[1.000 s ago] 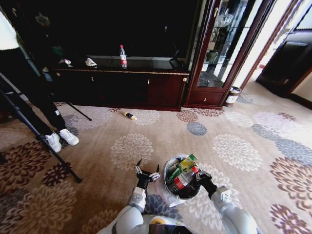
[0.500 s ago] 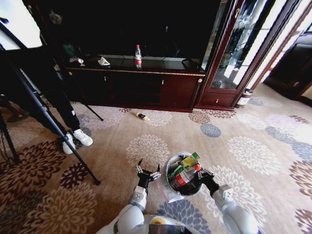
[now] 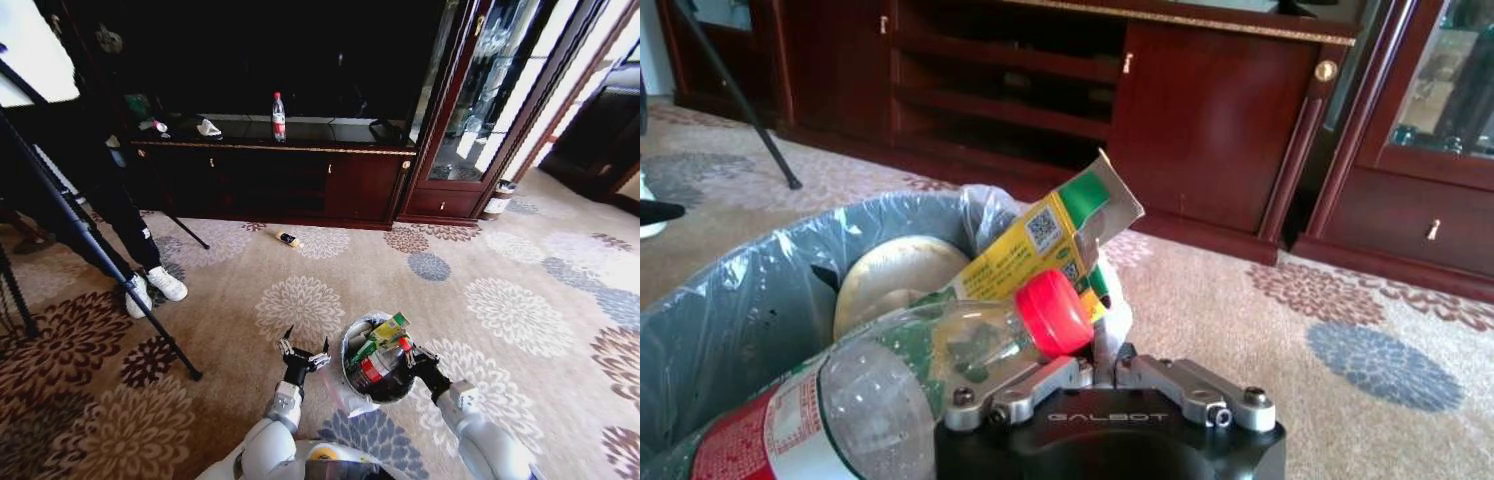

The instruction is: Pick up the trash from the ground and place it into the trash bin.

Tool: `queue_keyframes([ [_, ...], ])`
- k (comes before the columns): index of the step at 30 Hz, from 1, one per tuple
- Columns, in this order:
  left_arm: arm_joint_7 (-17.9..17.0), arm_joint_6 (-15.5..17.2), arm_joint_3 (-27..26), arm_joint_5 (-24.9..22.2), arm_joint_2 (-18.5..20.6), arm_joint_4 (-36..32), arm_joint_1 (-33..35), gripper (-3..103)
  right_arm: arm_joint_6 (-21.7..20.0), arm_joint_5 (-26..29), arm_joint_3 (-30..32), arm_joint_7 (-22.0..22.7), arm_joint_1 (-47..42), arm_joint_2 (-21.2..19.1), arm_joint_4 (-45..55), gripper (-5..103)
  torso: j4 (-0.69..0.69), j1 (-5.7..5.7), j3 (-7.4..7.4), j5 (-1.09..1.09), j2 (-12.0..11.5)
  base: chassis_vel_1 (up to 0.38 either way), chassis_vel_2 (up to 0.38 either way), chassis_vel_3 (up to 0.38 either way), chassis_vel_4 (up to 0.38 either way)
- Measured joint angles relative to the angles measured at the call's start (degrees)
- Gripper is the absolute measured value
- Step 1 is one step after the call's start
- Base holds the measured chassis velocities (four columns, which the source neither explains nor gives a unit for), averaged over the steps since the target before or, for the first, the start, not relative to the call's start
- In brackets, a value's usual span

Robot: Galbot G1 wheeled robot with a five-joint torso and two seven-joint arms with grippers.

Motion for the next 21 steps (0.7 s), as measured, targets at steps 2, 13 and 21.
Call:
queue_keyframes([
  [2, 0.0, 0.0, 0.0, -0.1, 0.0, 0.0, -0.1, 100, 0.0, 0.1, -0.1, 0.0, 0.0, -0.1, 0.0, 2, -0.01, 0.00, 0.00, -0.01, 0.0, 0.000, 0.000, 0.000, 0.000],
  [13, 0.1, 0.1, 0.0, -0.1, -0.2, 0.1, 0.0, 100, 0.7, 0.1, -0.2, -1.1, 0.1, -0.3, -0.5, 2, -0.01, 0.00, -0.01, 0.00, 0.0, -0.070, 0.084, 0.075, -0.085],
  [21, 0.1, 0.1, 0.0, -0.1, -0.1, 0.1, 0.0, 100, 0.7, 0.0, -0.3, -1.2, 0.2, -0.5, -0.5, 2, -0.01, 0.00, 0.00, 0.01, 0.0, -0.249, 0.253, 0.252, -0.257],
])
